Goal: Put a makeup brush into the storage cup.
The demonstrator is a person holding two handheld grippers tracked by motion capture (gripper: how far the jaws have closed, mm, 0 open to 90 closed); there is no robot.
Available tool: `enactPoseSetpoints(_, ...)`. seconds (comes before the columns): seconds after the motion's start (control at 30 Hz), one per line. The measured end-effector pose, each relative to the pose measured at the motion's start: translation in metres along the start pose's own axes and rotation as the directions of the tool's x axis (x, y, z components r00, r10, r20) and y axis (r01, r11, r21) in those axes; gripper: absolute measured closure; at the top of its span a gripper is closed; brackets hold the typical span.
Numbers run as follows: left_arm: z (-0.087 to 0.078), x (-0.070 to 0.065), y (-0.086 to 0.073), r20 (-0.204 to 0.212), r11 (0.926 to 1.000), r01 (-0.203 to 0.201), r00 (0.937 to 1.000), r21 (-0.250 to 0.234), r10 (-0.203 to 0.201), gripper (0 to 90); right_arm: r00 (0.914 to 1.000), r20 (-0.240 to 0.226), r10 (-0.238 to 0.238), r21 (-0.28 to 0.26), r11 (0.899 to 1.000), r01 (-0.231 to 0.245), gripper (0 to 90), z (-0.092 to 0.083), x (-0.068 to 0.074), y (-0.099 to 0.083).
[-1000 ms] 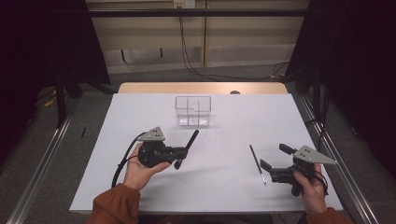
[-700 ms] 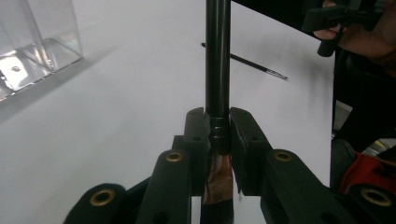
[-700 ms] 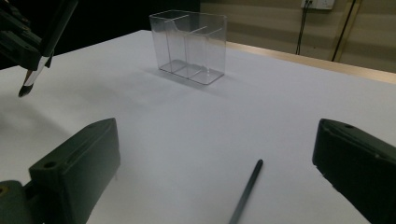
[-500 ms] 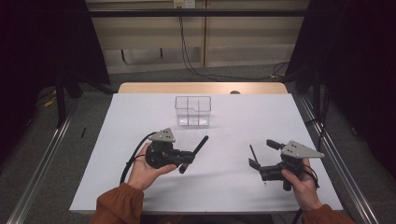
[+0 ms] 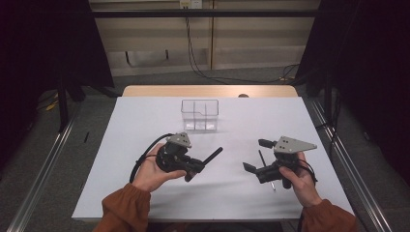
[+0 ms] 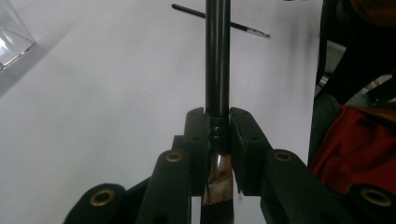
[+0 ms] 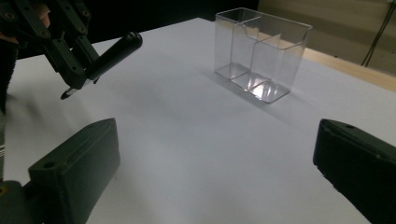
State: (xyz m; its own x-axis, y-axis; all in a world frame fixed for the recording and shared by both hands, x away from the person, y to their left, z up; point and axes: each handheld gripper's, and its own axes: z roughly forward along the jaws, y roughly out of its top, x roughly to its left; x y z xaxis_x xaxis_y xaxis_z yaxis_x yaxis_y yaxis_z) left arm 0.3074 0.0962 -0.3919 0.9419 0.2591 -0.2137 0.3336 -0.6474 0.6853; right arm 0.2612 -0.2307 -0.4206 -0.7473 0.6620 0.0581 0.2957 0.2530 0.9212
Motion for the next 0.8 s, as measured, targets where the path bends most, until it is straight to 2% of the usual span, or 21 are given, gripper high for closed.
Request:
enactPoseSetpoints(0.13, 0.002, -0.002, 0.006, -0.018, 0.9989, -0.024, 0.9995, 0.041, 0.025, 77.7, 0.9981, -0.046, -0.042, 0.039, 0.998, 0.044, 0.7, 0.007, 0.004, 0.008)
enactPoseSetpoints(0.3, 0.004, -0.002, 0.011, -0.028, 0.9926, -0.058, 0.9977, 0.106, 0.062, 77.7, 0.9932, -0.094, -0.069, 0.084, 0.993, 0.077, 1.0, 0.012, 0.006, 0.012)
enactPoseSetpoints(0.37, 0.005, -0.002, 0.012, -0.030, 0.9906, -0.059, 0.9976, 0.123, 0.063, 77.7, 0.9893, -0.130, -0.066, 0.114, 0.990, 0.081, 0.7, 0.014, 0.006, 0.014)
enactPoseSetpoints(0.4, 0.006, -0.002, 0.013, -0.026, 0.9878, -0.068, 0.9970, 0.140, 0.072, 77.7, 0.9877, -0.137, -0.074, 0.124, 0.988, 0.091, 0.8, 0.015, 0.006, 0.015)
enactPoseSetpoints(0.53, 0.008, -0.002, 0.017, -0.024, 0.9845, -0.063, 0.9974, 0.164, 0.068, 77.7, 0.9840, -0.150, -0.095, 0.155, 0.981, 0.119, 1.0, 0.019, 0.006, 0.018)
enactPoseSetpoints(0.63, 0.010, 0.000, 0.019, -0.031, 0.9777, -0.078, 0.9959, 0.195, 0.085, 77.7, 0.9822, -0.167, -0.086, 0.178, 0.977, 0.116, 1.1, 0.023, 0.006, 0.018)
enactPoseSetpoints(0.67, 0.011, 0.001, 0.020, -0.027, 0.9730, -0.092, 0.9946, 0.211, 0.100, 77.7, 0.9804, -0.179, -0.081, 0.193, 0.974, 0.116, 1.1, 0.024, 0.006, 0.019)
enactPoseSetpoints(0.7, 0.012, 0.000, 0.022, -0.028, 0.9653, -0.106, 0.9928, 0.239, 0.116, 77.7, 0.9780, -0.194, -0.076, 0.210, 0.971, 0.117, 1.2, 0.025, 0.006, 0.019)
enactPoseSetpoints(0.77, 0.014, -0.001, 0.023, -0.025, 0.9596, -0.110, 0.9923, 0.259, 0.121, 77.7, 0.9742, -0.210, -0.083, 0.225, 0.966, 0.131, 1.2, 0.028, 0.006, 0.021)
enactPoseSetpoints(0.8, 0.015, -0.002, 0.025, -0.019, 0.9546, -0.122, 0.9910, 0.272, 0.132, 77.7, 0.9736, -0.213, -0.083, 0.232, 0.964, 0.133, 1.2, 0.028, 0.007, 0.022)
